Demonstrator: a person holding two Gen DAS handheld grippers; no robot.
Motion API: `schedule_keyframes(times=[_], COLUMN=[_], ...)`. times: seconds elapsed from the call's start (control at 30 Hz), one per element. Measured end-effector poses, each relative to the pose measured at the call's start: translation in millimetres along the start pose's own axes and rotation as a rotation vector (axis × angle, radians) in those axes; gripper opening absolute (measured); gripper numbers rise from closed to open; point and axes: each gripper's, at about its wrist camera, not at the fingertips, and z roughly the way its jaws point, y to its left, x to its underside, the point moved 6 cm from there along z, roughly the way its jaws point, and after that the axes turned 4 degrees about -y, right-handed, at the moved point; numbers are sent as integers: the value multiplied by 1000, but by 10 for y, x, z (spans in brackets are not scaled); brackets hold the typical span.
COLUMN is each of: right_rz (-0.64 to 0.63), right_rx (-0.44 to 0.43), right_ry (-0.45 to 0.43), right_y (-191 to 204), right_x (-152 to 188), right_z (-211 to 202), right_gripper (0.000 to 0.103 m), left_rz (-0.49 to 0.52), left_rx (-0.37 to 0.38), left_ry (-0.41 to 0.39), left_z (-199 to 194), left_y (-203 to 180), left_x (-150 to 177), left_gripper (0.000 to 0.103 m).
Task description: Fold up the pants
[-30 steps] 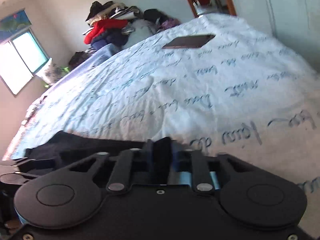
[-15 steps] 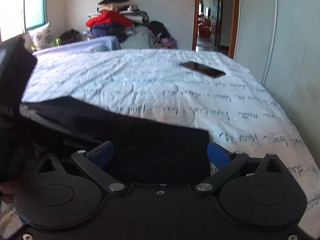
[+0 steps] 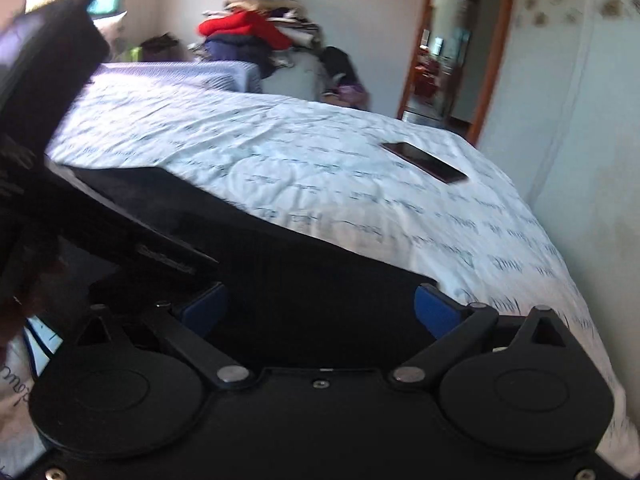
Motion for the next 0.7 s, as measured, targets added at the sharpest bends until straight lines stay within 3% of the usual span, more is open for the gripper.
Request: schedule_keyframes(times=[0.1, 0.2, 0.43, 0.53, 0.6, 0.7], right_rz=[-59, -52, -68, -2, 63, 153], right_rx=[-37, -127, -168, -337, -485, -662], right_ry=[16, 15, 8, 32, 46, 57], right_y=[212, 423, 785, 944, 1026, 1064], right_x=[-89, -160, -121, -125, -145, -191], right_z=[132, 184, 85, -75, -240, -531], right_gripper=[101, 101, 101, 101, 101, 101], left_rz=[-113, -228, -295, -296, -248, -122], left_rx=[-8, -49, -394, -504, -651, -984], left_ry=[15, 15, -71, -107, -136, -161], left_z=[-262, -642, -1865, -2430, -2831, -3414], left_y=[491, 1116, 2489, 2823, 2972, 3159], left_x=[120, 258, 330, 298, 264, 279], left_gripper=[97, 93, 92, 93, 96, 103])
